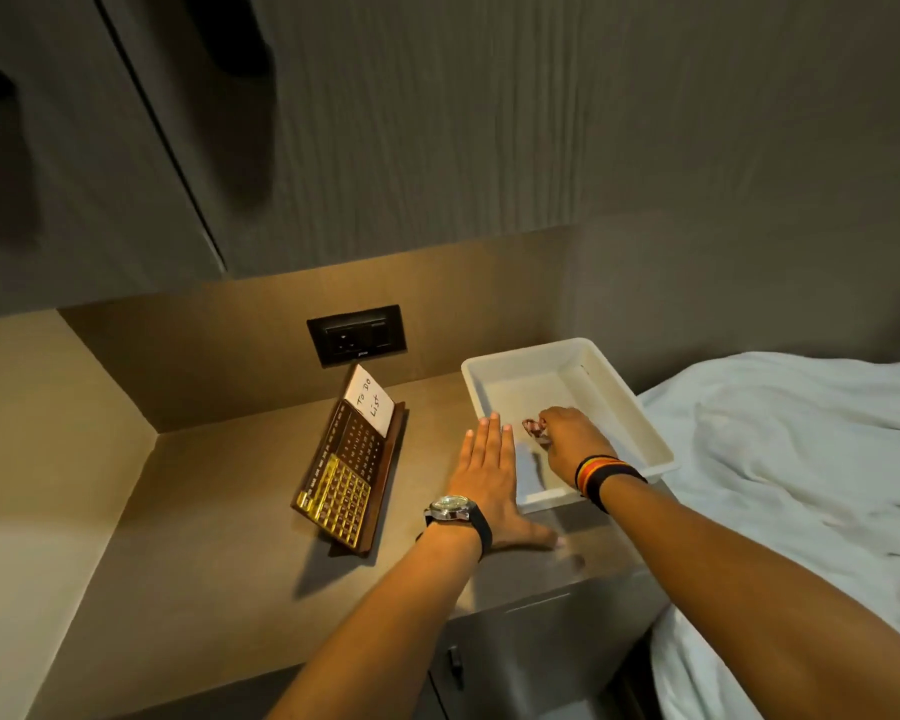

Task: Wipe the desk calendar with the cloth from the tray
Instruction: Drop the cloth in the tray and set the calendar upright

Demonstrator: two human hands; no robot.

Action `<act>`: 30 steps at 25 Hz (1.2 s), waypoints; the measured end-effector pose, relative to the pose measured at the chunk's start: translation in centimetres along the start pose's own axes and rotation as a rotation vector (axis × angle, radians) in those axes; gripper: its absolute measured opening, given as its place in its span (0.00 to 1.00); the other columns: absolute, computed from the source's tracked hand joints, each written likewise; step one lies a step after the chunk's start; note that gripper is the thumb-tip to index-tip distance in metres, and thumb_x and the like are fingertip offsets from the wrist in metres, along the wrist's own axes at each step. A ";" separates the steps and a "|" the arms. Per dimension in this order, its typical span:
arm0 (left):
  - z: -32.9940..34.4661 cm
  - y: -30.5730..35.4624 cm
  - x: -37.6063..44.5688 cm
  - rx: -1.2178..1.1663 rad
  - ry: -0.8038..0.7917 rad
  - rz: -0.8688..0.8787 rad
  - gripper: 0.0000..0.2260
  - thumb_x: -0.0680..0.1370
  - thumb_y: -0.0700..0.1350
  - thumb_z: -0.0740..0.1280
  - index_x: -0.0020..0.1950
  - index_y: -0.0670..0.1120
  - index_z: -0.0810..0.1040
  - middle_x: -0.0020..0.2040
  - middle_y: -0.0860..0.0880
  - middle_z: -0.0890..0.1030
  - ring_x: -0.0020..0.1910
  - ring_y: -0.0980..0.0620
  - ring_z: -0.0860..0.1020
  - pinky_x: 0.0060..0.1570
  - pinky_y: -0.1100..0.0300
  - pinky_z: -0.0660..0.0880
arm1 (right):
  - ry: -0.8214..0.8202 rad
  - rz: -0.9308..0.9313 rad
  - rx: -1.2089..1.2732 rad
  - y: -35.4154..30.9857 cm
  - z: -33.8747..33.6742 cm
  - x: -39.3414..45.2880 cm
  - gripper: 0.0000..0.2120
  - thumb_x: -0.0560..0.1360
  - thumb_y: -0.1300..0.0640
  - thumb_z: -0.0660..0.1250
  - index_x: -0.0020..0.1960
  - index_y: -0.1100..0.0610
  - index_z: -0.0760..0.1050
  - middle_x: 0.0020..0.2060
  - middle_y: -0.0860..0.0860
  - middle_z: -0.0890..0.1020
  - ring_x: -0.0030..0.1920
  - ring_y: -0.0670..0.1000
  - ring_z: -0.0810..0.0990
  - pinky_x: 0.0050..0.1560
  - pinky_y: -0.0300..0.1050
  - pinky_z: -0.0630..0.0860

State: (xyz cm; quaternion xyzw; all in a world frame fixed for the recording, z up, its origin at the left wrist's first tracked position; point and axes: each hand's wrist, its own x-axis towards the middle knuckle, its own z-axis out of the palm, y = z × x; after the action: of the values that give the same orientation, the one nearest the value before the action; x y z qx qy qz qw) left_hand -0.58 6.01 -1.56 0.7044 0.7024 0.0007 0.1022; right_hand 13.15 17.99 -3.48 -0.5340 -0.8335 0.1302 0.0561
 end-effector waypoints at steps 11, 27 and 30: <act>-0.7 -0.7 -2.0 -0.070 0.048 -0.008 0.67 0.64 0.78 0.67 0.81 0.42 0.30 0.80 0.42 0.27 0.79 0.41 0.28 0.80 0.44 0.34 | -0.106 -0.035 -0.145 -2.9 0.0 -0.3 0.36 0.83 0.43 0.48 0.84 0.59 0.41 0.83 0.56 0.41 0.83 0.57 0.37 0.78 0.64 0.33; 2.3 -2.9 -10.9 -0.716 0.788 -0.906 0.49 0.80 0.65 0.60 0.79 0.42 0.28 0.81 0.44 0.28 0.80 0.47 0.30 0.81 0.47 0.37 | -0.171 -0.245 0.635 -22.2 0.4 8.2 0.29 0.86 0.51 0.55 0.84 0.56 0.51 0.79 0.58 0.64 0.77 0.60 0.67 0.73 0.55 0.66; 1.2 -3.5 -10.1 -1.045 0.822 -0.871 0.46 0.82 0.60 0.62 0.80 0.47 0.28 0.83 0.47 0.32 0.82 0.48 0.36 0.81 0.47 0.40 | -0.191 -0.214 0.738 -22.7 0.4 8.6 0.24 0.86 0.53 0.54 0.80 0.57 0.61 0.71 0.60 0.75 0.66 0.59 0.77 0.63 0.52 0.74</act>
State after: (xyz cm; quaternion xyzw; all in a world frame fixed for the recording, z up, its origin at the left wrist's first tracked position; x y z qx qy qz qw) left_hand -4.01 -4.16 -1.78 0.1705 0.8048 0.5503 0.1431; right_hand -10.44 16.72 2.04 -0.3737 -0.7829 0.4637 0.1800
